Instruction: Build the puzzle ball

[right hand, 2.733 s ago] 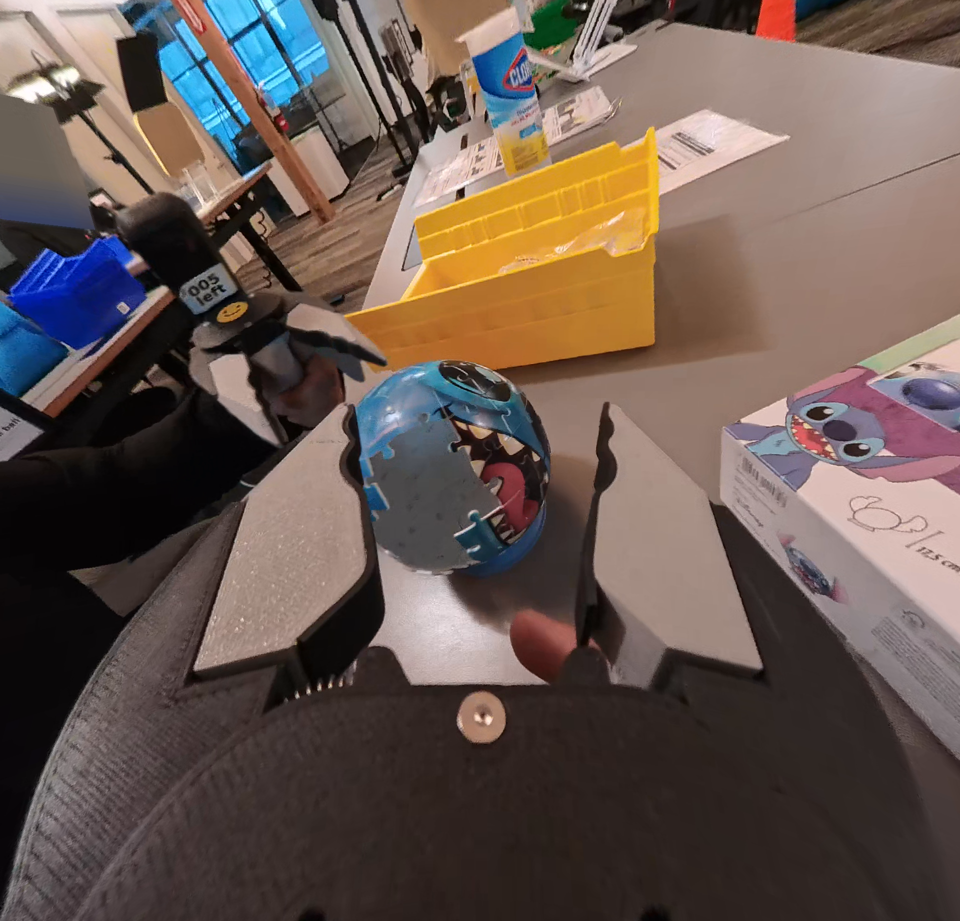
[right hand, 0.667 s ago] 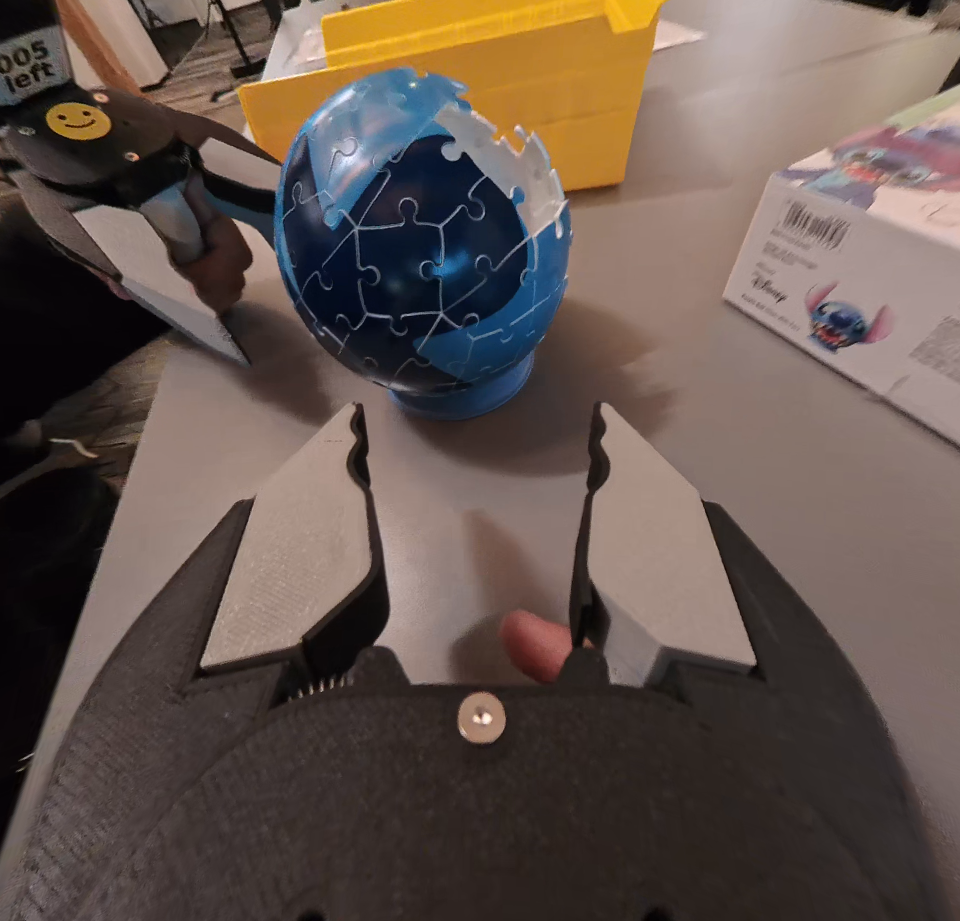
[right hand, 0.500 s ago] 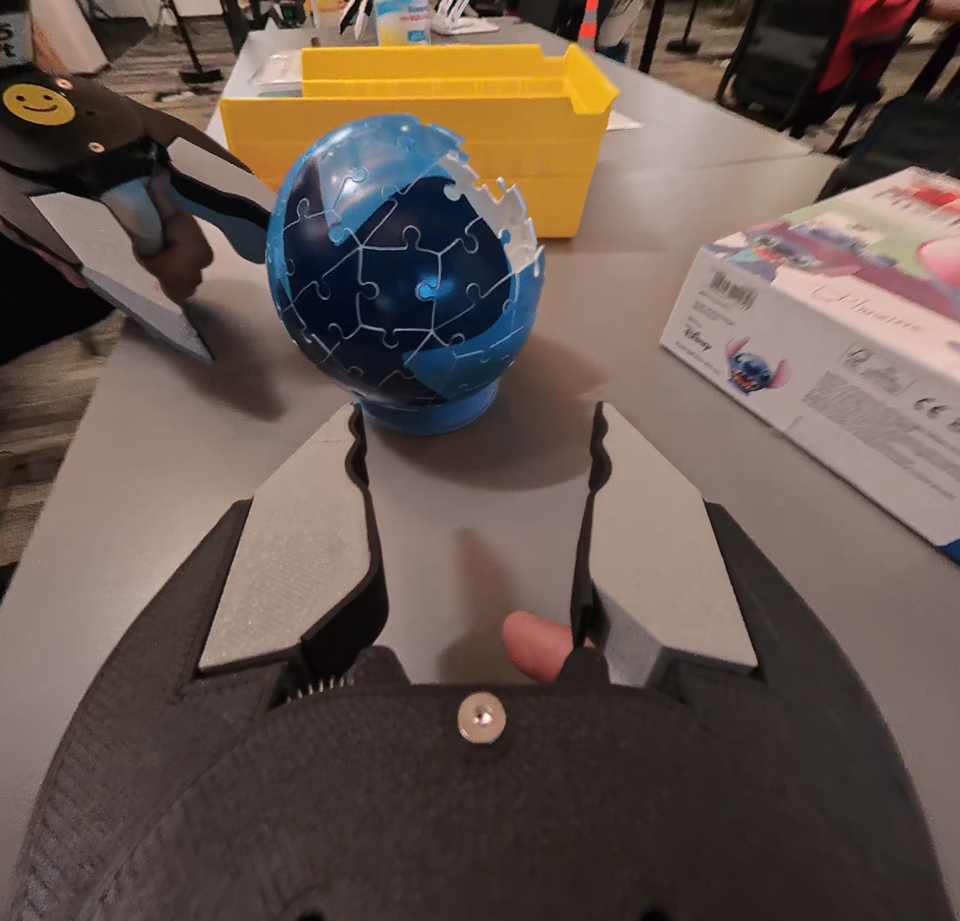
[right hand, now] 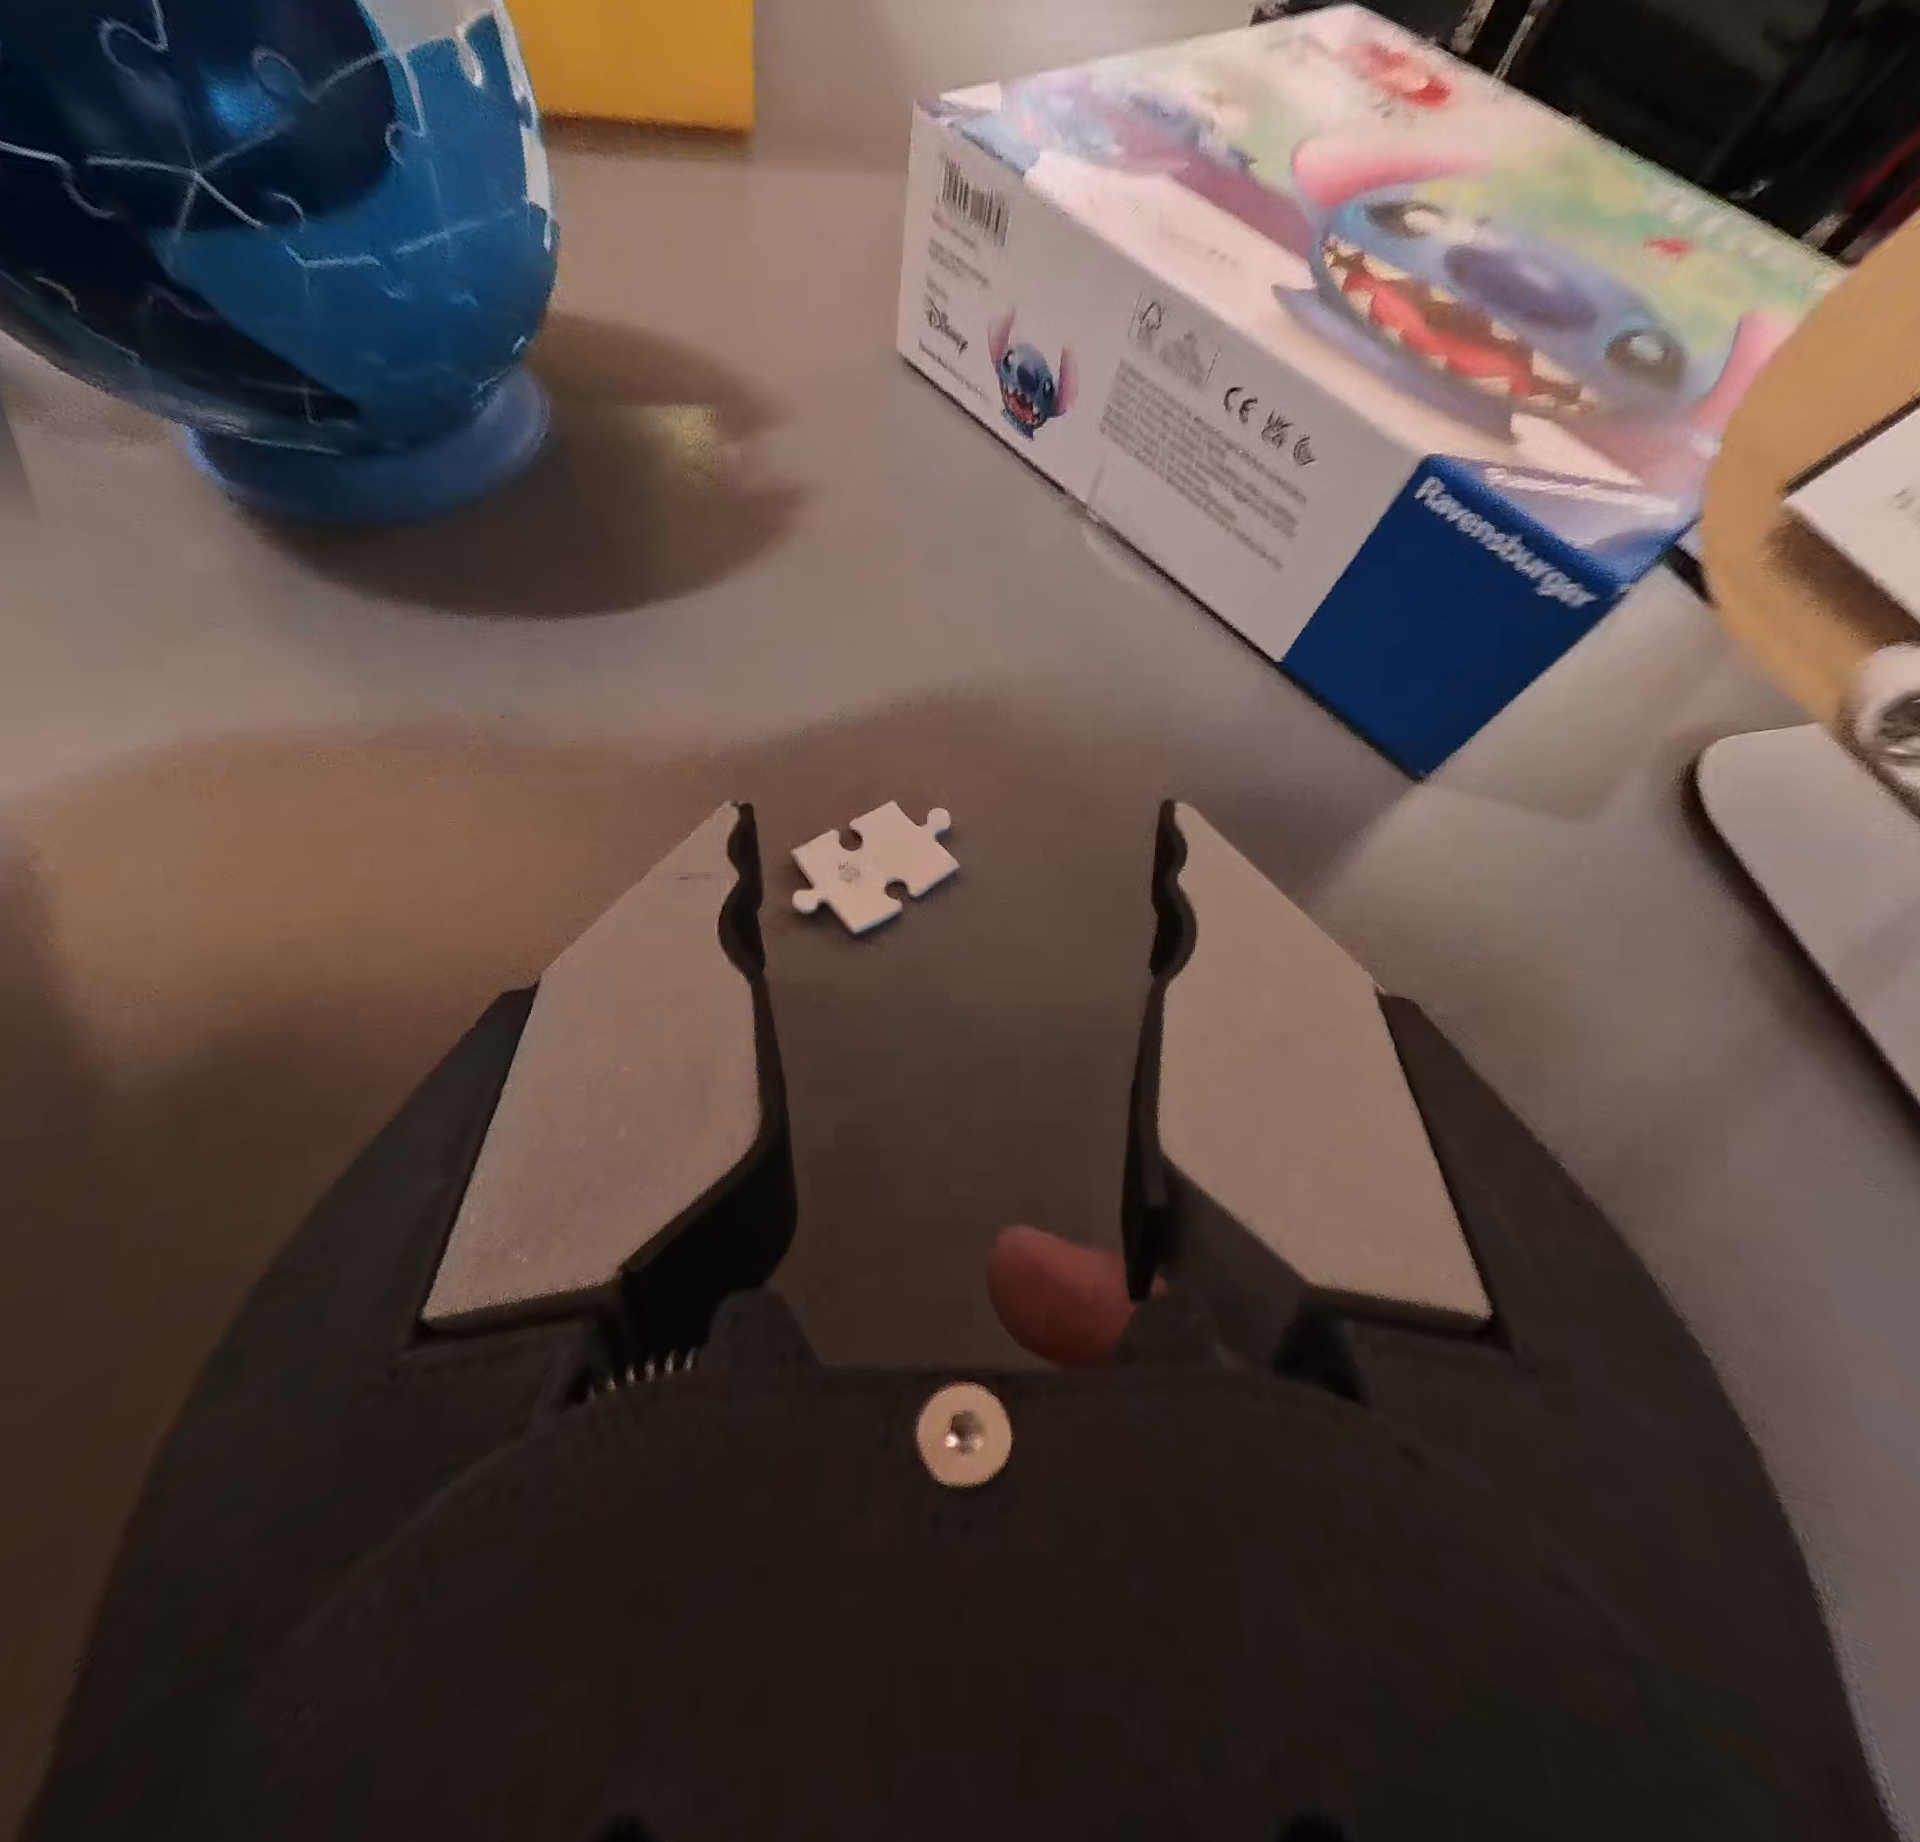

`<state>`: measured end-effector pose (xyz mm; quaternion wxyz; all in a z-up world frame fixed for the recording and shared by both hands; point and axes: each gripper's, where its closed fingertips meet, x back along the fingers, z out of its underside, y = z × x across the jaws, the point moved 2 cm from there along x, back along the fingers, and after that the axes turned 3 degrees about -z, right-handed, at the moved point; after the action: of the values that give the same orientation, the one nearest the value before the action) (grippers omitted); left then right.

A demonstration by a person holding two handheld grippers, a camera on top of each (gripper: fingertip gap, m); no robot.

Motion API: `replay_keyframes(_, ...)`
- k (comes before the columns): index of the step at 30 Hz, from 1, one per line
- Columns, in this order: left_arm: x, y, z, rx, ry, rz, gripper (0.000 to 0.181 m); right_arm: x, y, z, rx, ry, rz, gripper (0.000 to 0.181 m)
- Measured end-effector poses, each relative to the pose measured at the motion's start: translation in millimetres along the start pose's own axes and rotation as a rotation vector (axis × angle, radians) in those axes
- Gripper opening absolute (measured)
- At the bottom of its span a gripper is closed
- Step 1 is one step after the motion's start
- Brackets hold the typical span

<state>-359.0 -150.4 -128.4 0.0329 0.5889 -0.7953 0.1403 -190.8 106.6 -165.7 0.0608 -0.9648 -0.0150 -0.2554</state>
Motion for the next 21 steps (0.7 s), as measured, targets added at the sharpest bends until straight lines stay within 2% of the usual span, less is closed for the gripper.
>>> replay_keyframes(6, 1, -2, -2, 0.001, -0.014, 0.023, 0.058, -17, 11, -11, 0.059, -0.006, 0.049, 0.070)
replay_keyframes(10, 4, -2, -16, -0.085, -0.143, -0.034, 0.046, -21, 10, -13, 0.109, 0.006, 0.102, 0.066)
replay_keyframes(15, 2, 0, -17, -0.116, -0.142, -0.087, 0.045, -16, 2, -12, 0.036, -0.008, 0.138, 0.095)
replay_keyframes(21, -2, 11, -14, -0.017, -0.105, -0.091, 0.056, -10, 21, -19, 0.049, -0.062, 0.071, 0.084)
